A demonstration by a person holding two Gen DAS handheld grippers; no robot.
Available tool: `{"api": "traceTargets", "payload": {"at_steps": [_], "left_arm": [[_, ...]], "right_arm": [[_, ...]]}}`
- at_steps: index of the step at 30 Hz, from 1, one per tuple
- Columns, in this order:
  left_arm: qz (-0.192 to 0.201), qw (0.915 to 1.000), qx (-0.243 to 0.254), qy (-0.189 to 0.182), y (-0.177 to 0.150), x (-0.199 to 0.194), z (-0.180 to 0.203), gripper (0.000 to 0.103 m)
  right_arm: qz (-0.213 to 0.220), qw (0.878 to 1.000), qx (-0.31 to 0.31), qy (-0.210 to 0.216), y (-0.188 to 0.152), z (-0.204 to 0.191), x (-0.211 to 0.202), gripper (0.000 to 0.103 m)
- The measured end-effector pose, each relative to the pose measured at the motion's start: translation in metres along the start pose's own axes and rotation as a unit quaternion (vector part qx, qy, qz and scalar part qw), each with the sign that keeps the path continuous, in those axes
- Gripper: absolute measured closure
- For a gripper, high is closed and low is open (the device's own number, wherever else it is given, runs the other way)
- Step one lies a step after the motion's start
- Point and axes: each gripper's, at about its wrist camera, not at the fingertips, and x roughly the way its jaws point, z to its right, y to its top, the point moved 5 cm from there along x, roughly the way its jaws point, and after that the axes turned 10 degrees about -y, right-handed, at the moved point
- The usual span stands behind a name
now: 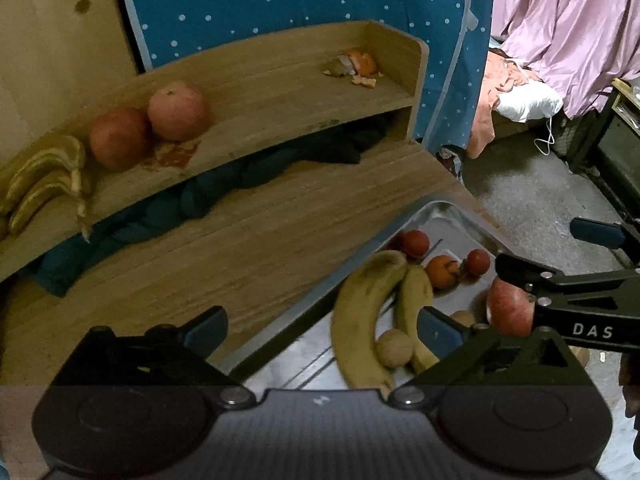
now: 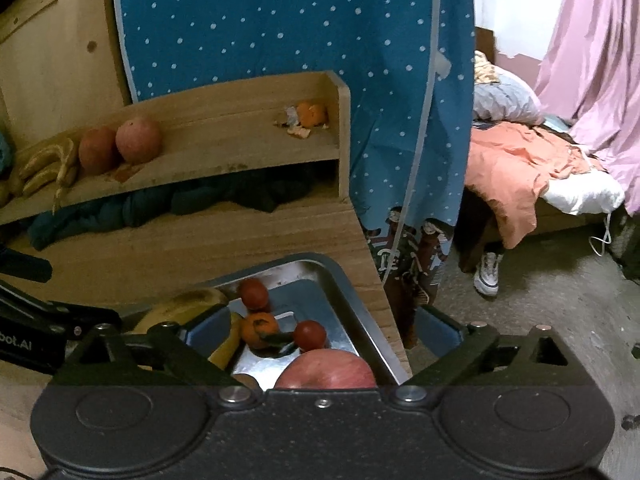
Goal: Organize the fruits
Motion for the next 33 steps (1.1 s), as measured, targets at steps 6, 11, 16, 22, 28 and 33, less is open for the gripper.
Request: {"api": "traceTargets", "payload": {"at_steps": [6, 11, 16, 22, 28, 33], "left_arm": [[0.006, 0.9999, 0.004, -0.014, -0.005, -0.013, -0.02, 0.0], [0.009, 0.9997, 0.009, -0.023, -0.009, -0.022, -0.036, 0.0], [0.008, 0.9992, 0.011, -0.036, -0.017, -0.031, -0.051, 0.0], [0.013, 0.9982, 0.026, -0.052, -0.025, -0.046, -0.069, 0.0], [0.015, 0.9967, 0.05, -0.063, -0.039, -0.061, -0.088, 0.0], [0.013, 0.9942, 0.078, -0.073, -0.055, -0.073, -0.101, 0.0]], "right_arm": [[0.004, 0.999, 0.013, -0.03, -0.003, -0.016, -0.02, 0.001], [0.005, 0.998, 0.026, -0.052, -0.008, -0.03, -0.039, 0.001], [-0.003, 0.997, 0.042, -0.068, -0.018, -0.048, -0.058, 0.001], [0.0, 0.994, 0.051, -0.093, -0.024, -0.07, -0.08, 0.001], [0.003, 0.991, 0.071, -0.114, -0.037, -0.099, -0.106, 0.001], [0.004, 0.986, 0.096, -0.134, -0.057, -0.123, -0.126, 0.001]]}}
